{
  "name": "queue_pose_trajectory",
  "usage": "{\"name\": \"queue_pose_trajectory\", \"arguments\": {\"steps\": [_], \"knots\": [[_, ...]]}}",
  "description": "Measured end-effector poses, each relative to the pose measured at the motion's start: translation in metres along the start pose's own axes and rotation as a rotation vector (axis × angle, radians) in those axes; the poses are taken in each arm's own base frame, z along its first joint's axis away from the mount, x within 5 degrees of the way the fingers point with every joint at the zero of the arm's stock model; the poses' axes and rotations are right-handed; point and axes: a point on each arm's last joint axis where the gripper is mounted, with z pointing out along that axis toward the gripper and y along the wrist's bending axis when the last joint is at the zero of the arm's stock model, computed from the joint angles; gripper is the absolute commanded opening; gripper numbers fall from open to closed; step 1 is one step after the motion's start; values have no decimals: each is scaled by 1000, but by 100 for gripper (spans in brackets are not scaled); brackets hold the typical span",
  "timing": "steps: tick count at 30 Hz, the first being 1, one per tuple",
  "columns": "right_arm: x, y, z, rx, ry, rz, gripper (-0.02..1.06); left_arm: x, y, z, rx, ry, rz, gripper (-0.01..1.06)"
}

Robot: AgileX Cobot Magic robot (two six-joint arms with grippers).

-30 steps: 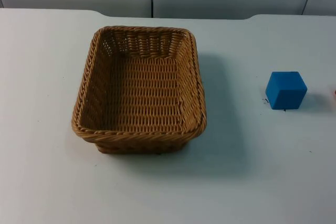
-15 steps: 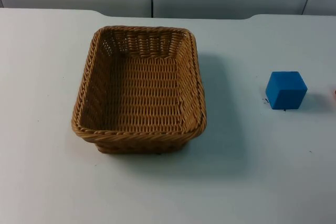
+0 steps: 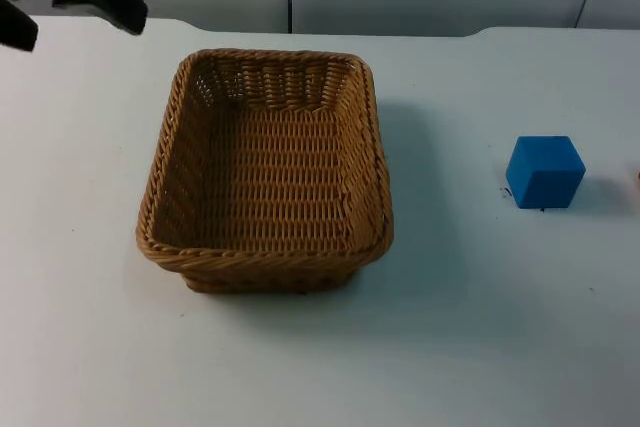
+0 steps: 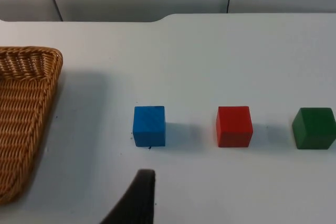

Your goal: Pick up the basket with the left hand and place the blue cube into the basket with the right hand.

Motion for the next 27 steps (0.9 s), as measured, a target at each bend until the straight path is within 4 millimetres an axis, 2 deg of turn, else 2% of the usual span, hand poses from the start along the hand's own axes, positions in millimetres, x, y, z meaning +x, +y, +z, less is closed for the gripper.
{"name": "queue_pose_trajectory", "arguments": {"steps": [1, 3, 5, 7, 8, 12, 13, 16, 17, 21, 27], "knots": [[0, 0, 0, 0, -3, 0, 104, -1, 5, 12, 7, 21, -16, 105], [-1, 0, 0, 0, -8, 0, 104, -1, 8, 18, 9, 31, -23, 105], [-1, 0, 0, 0, -15, 0, 104, -2, 10, 34, 17, 58, -27, 105], [-1, 0, 0, 0, -15, 0, 104, -3, 8, 48, 30, 81, -20, 105], [-1, 0, 0, 0, -15, 0, 104, -3, 8, 48, 30, 81, -20, 105], [-2, 0, 0, -5, -17, 4, 104, -5, -1, 84, 61, 132, 5, 105], [-2, 0, 0, -5, -17, 4, 104, -5, -1, 84, 61, 132, 5, 105], [-2, 2, 0, -17, -19, 13, 104, -2, -2, 104, 74, 167, 7, 105], [-2, 2, 0, -17, -19, 13, 104, -2, -2, 104, 74, 167, 7, 105], [-2, 2, 0, -20, -19, 16, 104, 6, 6, 126, 74, 208, -17, 105], [-2, 2, 0, -22, -19, 17, 104, 12, 12, 138, 68, 230, -31, 105]]}}
